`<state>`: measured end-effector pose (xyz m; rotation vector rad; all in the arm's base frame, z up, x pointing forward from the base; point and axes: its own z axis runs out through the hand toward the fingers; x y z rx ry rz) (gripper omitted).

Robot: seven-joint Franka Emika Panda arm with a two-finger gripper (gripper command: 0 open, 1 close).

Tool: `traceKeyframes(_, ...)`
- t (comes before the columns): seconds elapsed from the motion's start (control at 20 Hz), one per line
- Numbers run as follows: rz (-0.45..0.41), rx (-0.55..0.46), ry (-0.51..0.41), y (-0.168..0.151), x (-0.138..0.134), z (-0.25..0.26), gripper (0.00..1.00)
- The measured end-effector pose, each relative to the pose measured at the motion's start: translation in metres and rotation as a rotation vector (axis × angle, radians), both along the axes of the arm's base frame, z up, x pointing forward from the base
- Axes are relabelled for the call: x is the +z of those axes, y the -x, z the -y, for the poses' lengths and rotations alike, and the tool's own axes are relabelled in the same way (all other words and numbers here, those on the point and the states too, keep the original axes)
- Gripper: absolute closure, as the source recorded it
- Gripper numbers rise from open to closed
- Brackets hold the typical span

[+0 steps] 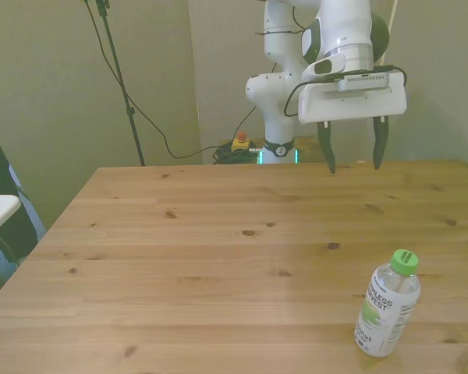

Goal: Stand the water bottle

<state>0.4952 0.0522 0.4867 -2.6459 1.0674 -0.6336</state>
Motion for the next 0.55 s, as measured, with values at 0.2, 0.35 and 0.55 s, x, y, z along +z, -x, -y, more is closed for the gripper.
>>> traceKeyframes(0.2,-0.065,0.012,-0.04,0.028,-0.015,-0.013,0.0)
traceKeyframes(0.35,-0.106,0.024,-0.054,0.048,-0.021,-0.027,0.0)
traceKeyframes(0.55,-0.166,0.015,-0.051,0.072,-0.031,-0.029,0.0)
